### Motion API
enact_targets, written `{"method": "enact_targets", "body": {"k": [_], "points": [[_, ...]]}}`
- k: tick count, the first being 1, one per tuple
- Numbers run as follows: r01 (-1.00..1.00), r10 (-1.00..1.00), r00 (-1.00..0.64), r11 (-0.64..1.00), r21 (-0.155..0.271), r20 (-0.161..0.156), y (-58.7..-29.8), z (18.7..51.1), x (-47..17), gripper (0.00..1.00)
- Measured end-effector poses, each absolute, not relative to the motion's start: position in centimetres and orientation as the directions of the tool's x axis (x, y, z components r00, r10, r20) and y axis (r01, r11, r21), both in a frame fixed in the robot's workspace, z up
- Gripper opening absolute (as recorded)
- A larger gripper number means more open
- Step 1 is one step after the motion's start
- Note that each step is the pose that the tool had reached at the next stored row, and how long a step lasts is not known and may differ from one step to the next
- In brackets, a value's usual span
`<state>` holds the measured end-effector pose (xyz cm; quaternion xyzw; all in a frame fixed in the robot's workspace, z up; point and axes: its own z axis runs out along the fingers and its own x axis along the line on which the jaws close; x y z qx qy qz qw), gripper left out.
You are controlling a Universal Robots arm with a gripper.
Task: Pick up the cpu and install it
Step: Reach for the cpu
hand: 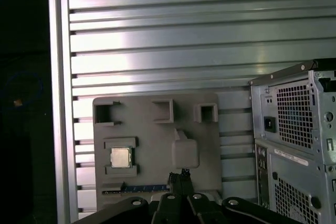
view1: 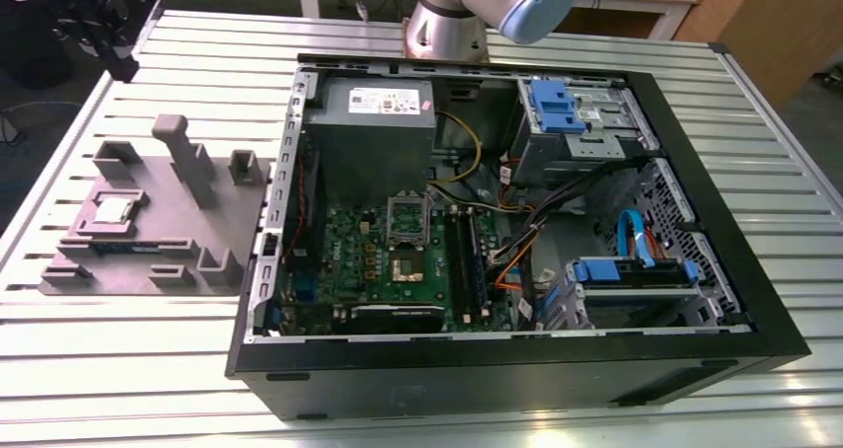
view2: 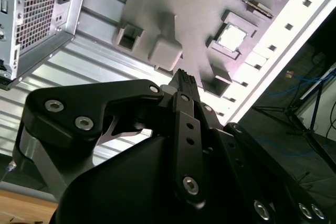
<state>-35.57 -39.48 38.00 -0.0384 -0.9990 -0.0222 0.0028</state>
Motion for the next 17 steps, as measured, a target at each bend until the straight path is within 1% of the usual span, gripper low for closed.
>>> {"method": "enact_targets", "body": {"k": [17], "points": [[0.077,0.077,-0.997,0.996,0.044,0.008,-39.5,37.8,-38.4,0.1]]}}
